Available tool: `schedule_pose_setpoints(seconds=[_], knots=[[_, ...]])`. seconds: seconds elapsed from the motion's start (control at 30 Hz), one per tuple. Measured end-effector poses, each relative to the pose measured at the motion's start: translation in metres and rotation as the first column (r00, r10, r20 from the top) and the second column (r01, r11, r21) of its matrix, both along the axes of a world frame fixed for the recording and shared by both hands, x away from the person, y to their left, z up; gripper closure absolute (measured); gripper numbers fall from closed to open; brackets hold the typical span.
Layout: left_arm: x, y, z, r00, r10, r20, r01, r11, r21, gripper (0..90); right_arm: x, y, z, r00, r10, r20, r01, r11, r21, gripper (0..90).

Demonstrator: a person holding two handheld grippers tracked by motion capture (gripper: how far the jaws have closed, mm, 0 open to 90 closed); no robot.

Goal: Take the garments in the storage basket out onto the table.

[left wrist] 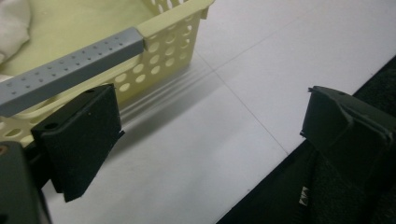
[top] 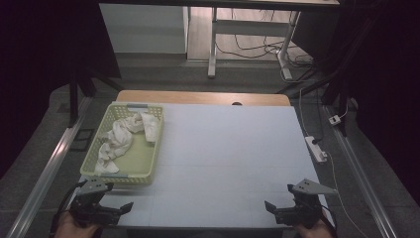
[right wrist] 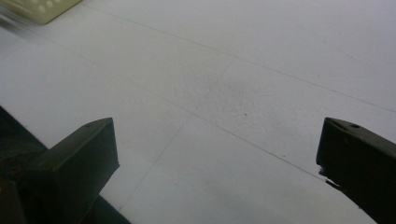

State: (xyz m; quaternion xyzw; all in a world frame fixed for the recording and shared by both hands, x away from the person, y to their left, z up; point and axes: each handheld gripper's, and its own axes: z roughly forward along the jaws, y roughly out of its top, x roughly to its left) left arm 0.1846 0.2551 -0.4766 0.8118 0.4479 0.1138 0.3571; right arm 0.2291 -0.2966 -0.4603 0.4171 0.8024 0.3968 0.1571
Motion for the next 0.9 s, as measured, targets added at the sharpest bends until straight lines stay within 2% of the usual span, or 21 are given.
schedule_pose_setpoints(seconds=[0.23, 0.4, 0.53, 0.9], knots=[[0.0013, 0.0034, -0.0004, 0.9999, 0.0, -0.015, 0.0, 0.9995, -0.033, 5.1, 0.0011, -0.0006, -0.0004, 0.9999, 0.005, -0.013, -0.005, 1.0, 0.01, 0.0], [0.0026, 0.0035, -0.0008, 0.9996, 0.002, -0.028, -0.003, 0.9996, -0.03, 5.1, 0.0013, -0.0005, -0.0006, 0.9998, 0.012, -0.019, -0.012, 1.0, 0.011, 0.0], [0.0041, 0.0055, -0.0013, 0.999, 0.007, -0.045, -0.009, 0.9989, -0.047, 4.2, 0.0014, -0.0002, -0.0008, 0.9996, 0.017, -0.021, -0.017, 1.0, 0.01, 0.0], [0.0048, 0.0087, -0.0009, 0.9987, -0.002, -0.051, -0.002, 0.9966, -0.082, 0.0, 0.0018, 0.0014, -0.0013, 0.9989, 0.035, -0.03, -0.035, 0.999, 0.001, 0.1]])
